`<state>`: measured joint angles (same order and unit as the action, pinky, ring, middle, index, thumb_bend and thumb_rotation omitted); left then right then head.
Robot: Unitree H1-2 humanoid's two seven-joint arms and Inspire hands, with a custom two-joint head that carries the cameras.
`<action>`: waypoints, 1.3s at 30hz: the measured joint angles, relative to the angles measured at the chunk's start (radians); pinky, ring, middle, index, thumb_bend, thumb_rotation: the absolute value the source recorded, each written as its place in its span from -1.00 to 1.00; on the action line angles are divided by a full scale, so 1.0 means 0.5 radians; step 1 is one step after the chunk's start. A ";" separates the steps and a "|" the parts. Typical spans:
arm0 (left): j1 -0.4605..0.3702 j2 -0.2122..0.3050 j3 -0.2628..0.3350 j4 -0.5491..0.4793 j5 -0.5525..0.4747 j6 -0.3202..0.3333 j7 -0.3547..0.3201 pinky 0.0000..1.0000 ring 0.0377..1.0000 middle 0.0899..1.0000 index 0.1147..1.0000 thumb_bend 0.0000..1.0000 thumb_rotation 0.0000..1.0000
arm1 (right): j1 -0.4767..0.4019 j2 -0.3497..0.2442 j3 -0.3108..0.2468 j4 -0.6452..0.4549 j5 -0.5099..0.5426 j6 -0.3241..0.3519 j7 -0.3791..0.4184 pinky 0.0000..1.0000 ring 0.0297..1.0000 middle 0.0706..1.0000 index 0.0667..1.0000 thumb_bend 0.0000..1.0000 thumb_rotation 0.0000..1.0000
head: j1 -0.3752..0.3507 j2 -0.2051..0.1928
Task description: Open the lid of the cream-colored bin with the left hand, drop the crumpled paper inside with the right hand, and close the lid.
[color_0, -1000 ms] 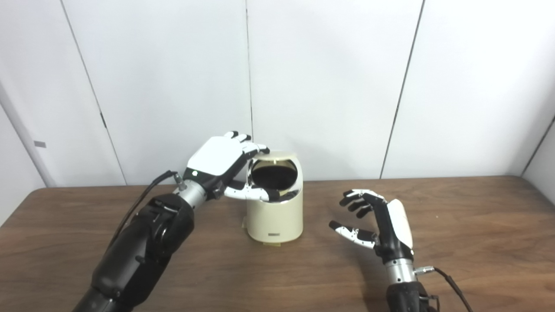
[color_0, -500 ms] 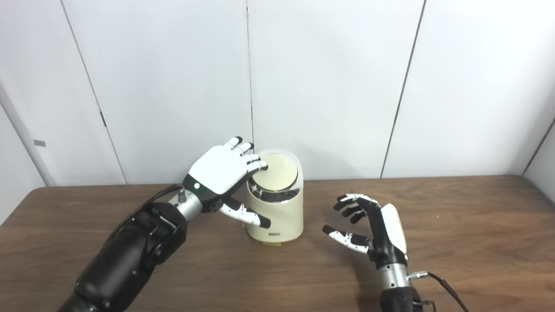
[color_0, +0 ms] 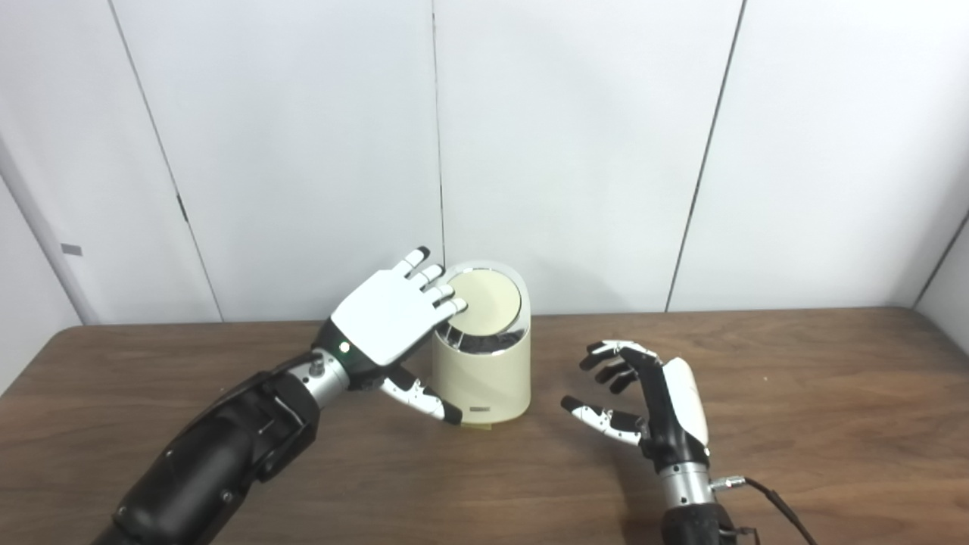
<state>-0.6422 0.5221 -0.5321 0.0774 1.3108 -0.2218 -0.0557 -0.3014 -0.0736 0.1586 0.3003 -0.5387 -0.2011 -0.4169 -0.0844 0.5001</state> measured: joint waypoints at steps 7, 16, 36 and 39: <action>-0.019 0.010 -0.080 0.046 0.137 0.005 0.123 1.00 0.79 0.65 0.59 0.85 0.85 | 0.009 0.004 -0.001 -0.022 0.008 0.016 0.003 -0.12 0.09 0.27 -0.08 -0.02 -0.71 | -0.006 0.012; -0.152 0.027 -0.239 0.134 0.252 0.003 0.163 1.00 0.81 0.58 0.55 0.91 0.86 | 0.021 0.014 -0.006 -0.032 0.028 0.029 0.009 -0.12 0.08 0.25 -0.08 -0.02 -0.71 | -0.025 0.025; -0.280 0.081 -0.413 0.231 0.202 -0.004 0.250 1.00 0.79 0.53 0.47 1.00 0.84 | 0.028 0.067 -0.004 -0.046 0.024 0.086 0.048 -0.01 0.18 0.26 -0.08 -0.02 -0.71 | -0.043 0.037; -0.274 0.081 -0.407 0.231 0.189 -0.003 0.250 1.00 0.78 0.52 0.47 1.00 0.85 | 0.027 0.067 -0.005 -0.045 0.028 0.086 0.048 0.00 0.19 0.27 -0.08 -0.02 -0.71 | -0.040 0.031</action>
<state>-0.7789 0.5625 -0.7358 0.1930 1.4053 -0.2235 0.0694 -0.2877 -0.0401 0.1562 0.2778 -0.5245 -0.1583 -0.3927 -0.1043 0.5154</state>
